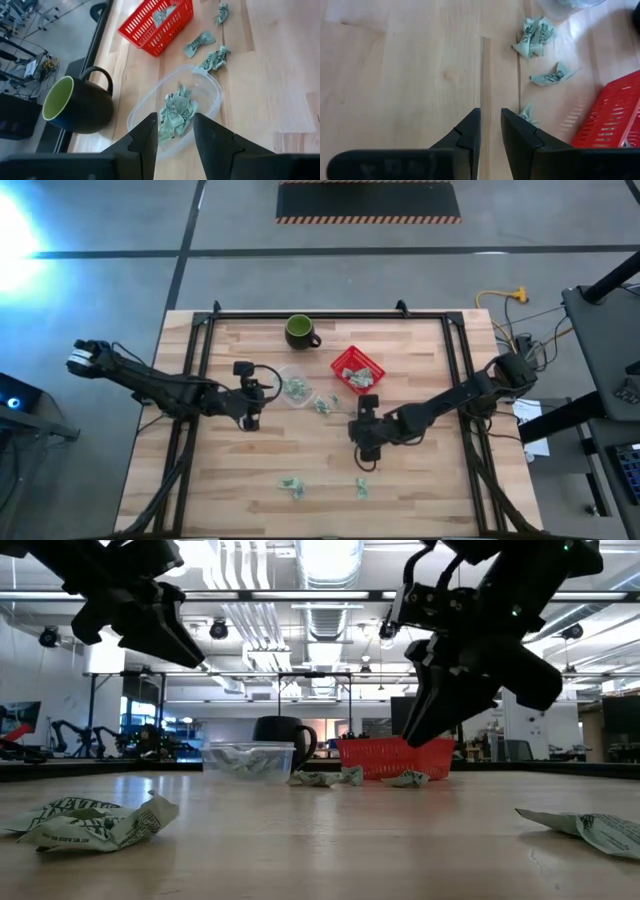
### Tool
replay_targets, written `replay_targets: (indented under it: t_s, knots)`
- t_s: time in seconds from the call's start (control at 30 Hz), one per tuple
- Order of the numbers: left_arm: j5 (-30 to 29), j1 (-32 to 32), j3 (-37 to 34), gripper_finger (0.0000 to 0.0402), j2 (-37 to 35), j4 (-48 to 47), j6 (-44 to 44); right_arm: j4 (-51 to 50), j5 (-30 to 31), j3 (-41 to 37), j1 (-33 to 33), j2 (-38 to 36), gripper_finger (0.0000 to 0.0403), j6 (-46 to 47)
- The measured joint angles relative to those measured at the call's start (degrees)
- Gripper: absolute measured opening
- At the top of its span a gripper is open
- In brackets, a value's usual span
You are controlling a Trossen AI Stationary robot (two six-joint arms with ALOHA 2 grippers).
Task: Pick and place items into bin
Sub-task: Put the stevia packet into the red bin
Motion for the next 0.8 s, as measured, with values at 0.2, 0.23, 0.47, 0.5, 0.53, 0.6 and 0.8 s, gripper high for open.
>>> replay_targets:
  t_s: [0.2,0.23,0.47,0.5,0.53,0.6,0.8]
  knots:
    - [0.0,0.0,0.0,0.0109,0.1,0.0,0.0,0.2,2.8,-0.3,-0.5,0.6,0.0069,0.6]
    - [0.0,0.0,0.0,0.0109,0.0,0.1,0.0,0.4,3.5,-0.3,-0.5,0.8,0.0074,0.6]
    - [0.0,0.0,0.0,0.0109,0.1,0.1,0.0,0.7,5.4,-0.4,-1.2,1.8,0.0119,1.5]
    - [0.0,0.0,0.0,0.0109,0.1,0.1,0.0,0.7,5.4,-0.4,-1.4,1.8,0.0124,1.9]
    - [0.0,0.0,0.0,0.0109,0.1,0.1,0.0,0.8,5.4,-0.4,-1.6,1.8,0.0129,2.6]
    - [0.0,0.0,0.0,0.0109,0.2,0.1,0.0,0.8,5.1,-0.4,-1.9,1.8,0.0137,3.8]
    - [0.0,0.0,0.0,0.0109,0.0,0.2,-0.1,0.7,4.6,-0.4,-2.6,1.8,0.0146,4.0]
